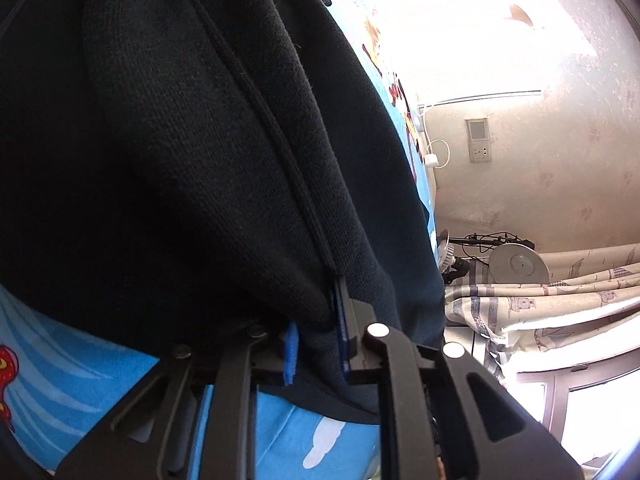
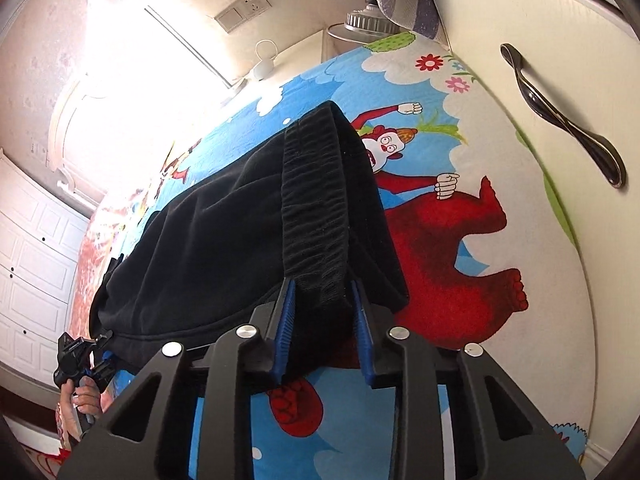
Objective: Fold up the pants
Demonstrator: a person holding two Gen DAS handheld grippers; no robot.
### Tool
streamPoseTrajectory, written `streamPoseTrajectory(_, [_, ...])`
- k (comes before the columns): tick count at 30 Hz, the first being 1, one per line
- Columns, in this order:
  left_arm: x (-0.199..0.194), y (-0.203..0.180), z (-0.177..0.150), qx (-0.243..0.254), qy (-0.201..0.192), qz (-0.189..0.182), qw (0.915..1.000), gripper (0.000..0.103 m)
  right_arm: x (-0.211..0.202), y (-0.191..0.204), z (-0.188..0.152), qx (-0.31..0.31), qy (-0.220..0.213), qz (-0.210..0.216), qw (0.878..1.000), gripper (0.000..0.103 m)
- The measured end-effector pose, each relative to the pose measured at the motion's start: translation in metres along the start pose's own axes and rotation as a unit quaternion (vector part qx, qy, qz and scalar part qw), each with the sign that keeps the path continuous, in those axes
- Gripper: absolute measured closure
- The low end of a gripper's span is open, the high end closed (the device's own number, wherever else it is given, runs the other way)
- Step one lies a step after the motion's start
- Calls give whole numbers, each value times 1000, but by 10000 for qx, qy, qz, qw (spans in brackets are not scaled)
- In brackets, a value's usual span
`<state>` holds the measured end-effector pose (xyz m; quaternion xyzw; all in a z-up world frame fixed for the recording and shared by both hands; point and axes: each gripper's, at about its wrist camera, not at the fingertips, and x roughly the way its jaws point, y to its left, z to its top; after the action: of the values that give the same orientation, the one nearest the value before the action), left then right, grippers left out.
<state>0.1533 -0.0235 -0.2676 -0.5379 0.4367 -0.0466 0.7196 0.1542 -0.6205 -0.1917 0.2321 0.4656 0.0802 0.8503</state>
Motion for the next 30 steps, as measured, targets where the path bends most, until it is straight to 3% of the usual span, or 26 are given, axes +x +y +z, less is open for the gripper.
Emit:
streamPoseTrajectory(7, [-51, -40, -36, 452, -250, 20, 9987, 98, -40, 21, 6, -372, -573, -340, 9971, 92])
streamPoseTrajectory(9, [-41, -37, -44, 519, -162, 218, 9983, 98, -28, 12, 6, -304, -443, -478, 9974, 92])
streamPoseTrajectory(11, [-27, -12, -43, 224, 16, 329, 9992, 98, -6, 0, 0, -213, -181, -642, 9975, 92])
streamPoseTrajectory(14, [-21, 2, -46, 289, 26, 415, 9987, 96, 1, -3, -10, -335, -188, -995, 9943, 91])
streamPoseTrajectory(16, [-26, 2, -46, 269, 71, 389, 9989, 83, -8, -5, -7, -260, -366, -1348, 9899, 81])
streamPoseTrajectory(18, [-42, 3, -44, 429, -14, 598, 9973, 74, -25, -2, -4, -245, -713, -2154, 9736, 43])
streamPoseTrajectory(20, [-62, -7, -41, 902, -393, 1075, 9893, 70, -42, 9, -3, -341, -1074, -2288, 9669, 29])
streamPoseTrajectory(22, [-80, -25, -33, 1417, -882, 1690, 9714, 66, -46, 30, -5, -573, -1251, -2189, 9660, 24])
streamPoseTrajectory(24, [-88, -46, -20, 1981, -1366, 2503, 9378, 55, -37, 61, -10, -937, -1242, -1887, 9696, 17])
streamPoseTrajectory(25, [-86, -58, -11, 2339, -1538, 2875, 9160, 47, -26, 79, -14, -1159, -1174, -1648, 9724, 16])
streamPoseTrajectory(27, [-70, -79, 8, 2995, -1757, 3671, 8629, 46, 3, 118, -28, -1646, -863, -1264, 9744, 15])
streamPoseTrajectory(30, [-28, -101, 37, 3778, -1723, 4630, 7831, 46, 43, 167, -59, -2363, -586, -985, 9649, 15])
